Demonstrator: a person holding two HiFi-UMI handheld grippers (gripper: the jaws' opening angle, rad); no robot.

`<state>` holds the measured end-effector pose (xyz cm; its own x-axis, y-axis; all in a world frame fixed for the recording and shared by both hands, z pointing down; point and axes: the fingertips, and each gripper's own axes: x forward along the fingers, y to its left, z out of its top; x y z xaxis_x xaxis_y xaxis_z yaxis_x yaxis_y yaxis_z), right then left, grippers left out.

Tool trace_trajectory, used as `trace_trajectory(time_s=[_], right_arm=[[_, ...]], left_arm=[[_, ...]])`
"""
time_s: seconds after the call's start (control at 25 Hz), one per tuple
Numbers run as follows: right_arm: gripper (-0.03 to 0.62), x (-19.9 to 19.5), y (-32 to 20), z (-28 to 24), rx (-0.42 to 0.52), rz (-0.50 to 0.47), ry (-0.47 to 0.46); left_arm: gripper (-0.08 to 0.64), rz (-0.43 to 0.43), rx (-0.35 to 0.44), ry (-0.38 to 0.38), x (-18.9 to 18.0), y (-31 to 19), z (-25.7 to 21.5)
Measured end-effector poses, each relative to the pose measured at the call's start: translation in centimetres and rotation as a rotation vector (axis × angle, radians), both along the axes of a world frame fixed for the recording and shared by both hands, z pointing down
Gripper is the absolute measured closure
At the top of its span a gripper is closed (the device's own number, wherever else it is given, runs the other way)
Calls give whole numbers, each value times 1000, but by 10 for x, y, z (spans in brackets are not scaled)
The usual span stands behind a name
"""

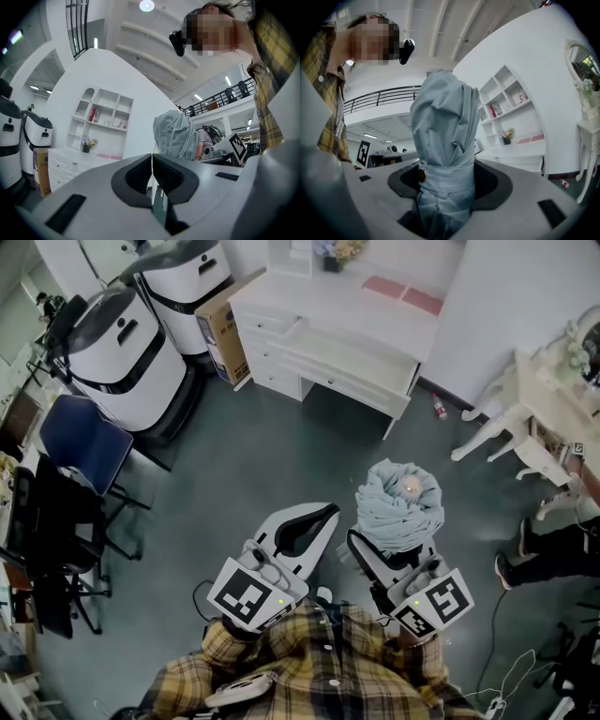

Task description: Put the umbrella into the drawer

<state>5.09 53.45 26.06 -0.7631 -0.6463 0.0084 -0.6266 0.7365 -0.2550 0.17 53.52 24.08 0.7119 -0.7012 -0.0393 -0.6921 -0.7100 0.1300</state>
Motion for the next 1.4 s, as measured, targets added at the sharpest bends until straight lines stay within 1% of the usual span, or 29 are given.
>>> trace_trajectory(time_s=[0.24, 0.48, 0.76, 0.92, 1.04, 1.24, 1.4], right_arm=[[305, -13, -74, -1, -5, 28, 2], [305, -36, -154, -7, -5, 54, 12], [305, -62, -227, -1, -29, 94, 13], [305, -77, -252, 4, -39, 124, 23], [305, -81, -267, 5, -45, 148, 25], [305, -73, -284, 5, -52, 177, 15], [305, -67, -301, 10, -56, 181, 10]], left_arm=[[535, 29, -6, 0, -14, -76, -1], [535, 45, -34, 5, -41, -156, -3], [535, 59, -25, 7, -76, -233, -1], [535, 62, -19, 16, -97, -262, 0], [535, 71, -17, 28, -104, -278, 0], [535, 83, -23, 31, -105, -292, 3], [535, 71, -24, 21, -107, -305, 7]])
